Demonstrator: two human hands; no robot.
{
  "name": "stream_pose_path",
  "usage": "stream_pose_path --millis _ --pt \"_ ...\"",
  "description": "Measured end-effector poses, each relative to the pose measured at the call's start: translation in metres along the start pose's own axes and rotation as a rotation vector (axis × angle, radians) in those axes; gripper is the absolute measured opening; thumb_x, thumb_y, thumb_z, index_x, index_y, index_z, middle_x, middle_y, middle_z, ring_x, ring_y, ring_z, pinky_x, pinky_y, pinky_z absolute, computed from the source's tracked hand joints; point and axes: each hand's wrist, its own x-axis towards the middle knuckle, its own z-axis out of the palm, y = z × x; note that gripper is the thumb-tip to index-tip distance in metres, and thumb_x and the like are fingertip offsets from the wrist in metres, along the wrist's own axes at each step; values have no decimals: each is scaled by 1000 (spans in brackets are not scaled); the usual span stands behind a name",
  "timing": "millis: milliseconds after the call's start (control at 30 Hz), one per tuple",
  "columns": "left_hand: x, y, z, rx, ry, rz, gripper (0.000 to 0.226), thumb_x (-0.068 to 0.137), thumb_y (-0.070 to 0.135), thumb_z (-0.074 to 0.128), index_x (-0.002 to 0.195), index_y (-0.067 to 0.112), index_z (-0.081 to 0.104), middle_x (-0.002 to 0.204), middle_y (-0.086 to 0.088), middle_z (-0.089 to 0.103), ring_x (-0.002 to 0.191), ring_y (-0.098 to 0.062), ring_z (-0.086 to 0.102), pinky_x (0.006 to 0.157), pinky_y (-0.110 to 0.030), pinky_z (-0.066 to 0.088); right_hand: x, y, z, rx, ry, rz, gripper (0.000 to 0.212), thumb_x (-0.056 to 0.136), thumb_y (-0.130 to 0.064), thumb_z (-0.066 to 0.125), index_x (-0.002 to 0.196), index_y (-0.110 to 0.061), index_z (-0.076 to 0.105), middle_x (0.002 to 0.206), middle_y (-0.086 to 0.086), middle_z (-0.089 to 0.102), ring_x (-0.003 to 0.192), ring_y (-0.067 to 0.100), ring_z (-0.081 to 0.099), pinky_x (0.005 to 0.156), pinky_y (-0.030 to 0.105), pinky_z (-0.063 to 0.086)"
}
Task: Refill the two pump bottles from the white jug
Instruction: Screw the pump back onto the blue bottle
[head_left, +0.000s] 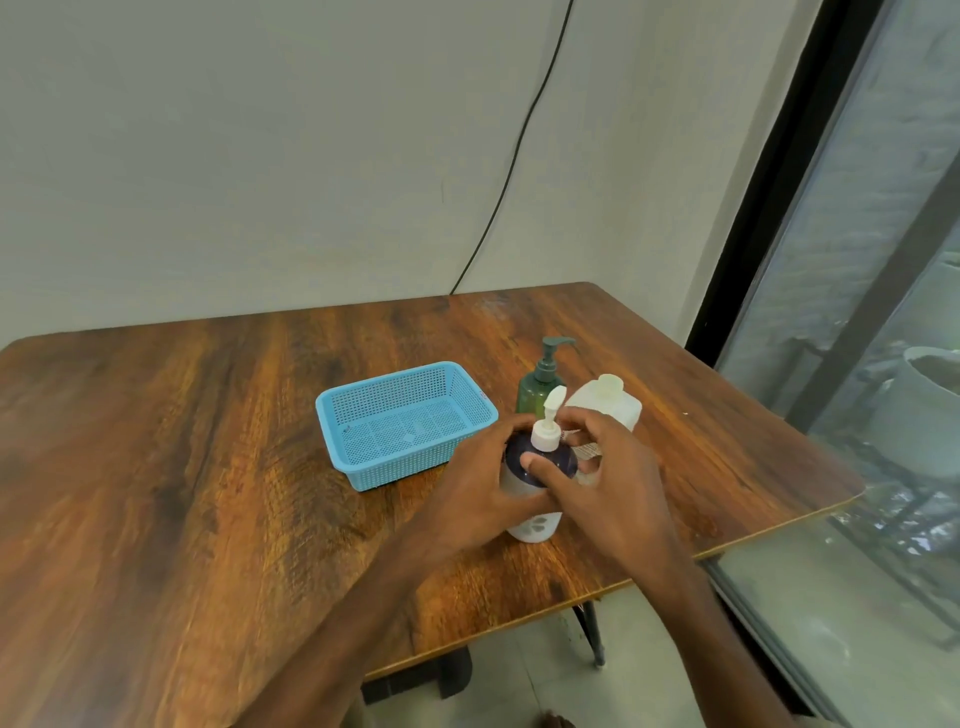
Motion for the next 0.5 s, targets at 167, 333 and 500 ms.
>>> stream_pose_path --millis 167,333,500 --pt "-6 6 -33 64 -199 -15 85 76 47 90 148 40 45 144 25 52 131 9 49 108 -18 43 -11 16 7 56 -39 0 53 78 -45 83 125 -37 60 116 -27 61 104 -10 56 86 7 46" --pt "8 21 -13 69 143 -12 57 73 57 87 120 36 66 110 18 66 96 -5 63 78 -26 57 -9 18 6 107 -22 -18 46 79 -37 84 122 -32 67 111 -24 66 101 -11 61 83 6 49" --pt "23 19 0 45 250 3 44 76 36 92 113 20 75 92 13 71 81 0 66 70 -12 51 -12 17 5 145 -14 -8 46 75 -40 87 114 -40 62 104 -40 56 102 -26 52 79 -6 39"
